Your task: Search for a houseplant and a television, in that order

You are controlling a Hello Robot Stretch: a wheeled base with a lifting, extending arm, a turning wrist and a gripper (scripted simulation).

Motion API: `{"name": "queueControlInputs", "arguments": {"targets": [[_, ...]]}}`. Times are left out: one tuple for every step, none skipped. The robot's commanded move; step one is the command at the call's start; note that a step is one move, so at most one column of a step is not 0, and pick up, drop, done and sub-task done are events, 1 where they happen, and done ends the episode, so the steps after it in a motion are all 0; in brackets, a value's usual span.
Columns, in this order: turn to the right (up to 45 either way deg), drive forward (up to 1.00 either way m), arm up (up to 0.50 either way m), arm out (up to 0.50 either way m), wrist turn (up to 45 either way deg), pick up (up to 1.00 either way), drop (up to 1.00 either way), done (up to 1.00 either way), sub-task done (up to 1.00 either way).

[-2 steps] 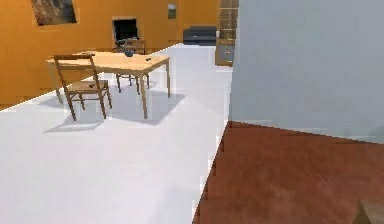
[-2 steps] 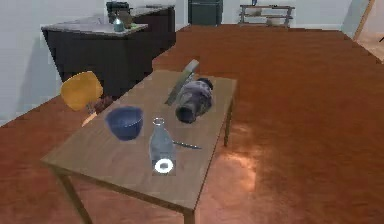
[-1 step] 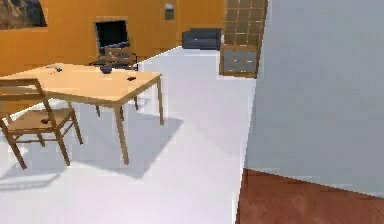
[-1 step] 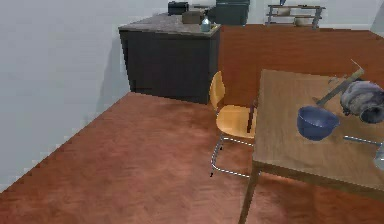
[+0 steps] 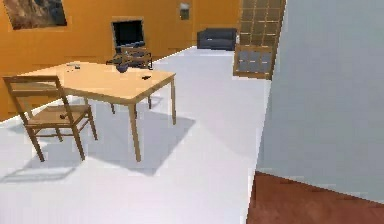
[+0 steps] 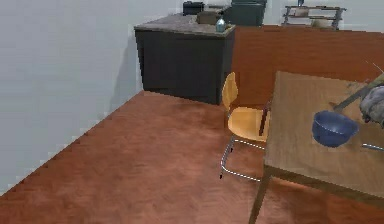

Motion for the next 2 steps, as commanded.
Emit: {"name": "queueControlInputs", "arguments": {"targets": [[0.0,1.00,0.00,0.00,0.0,0.00,0.00,0.00,0.00],[0.0,0.70,0.00,0.00,0.0,0.00,0.00,0.00,0.00]]}}
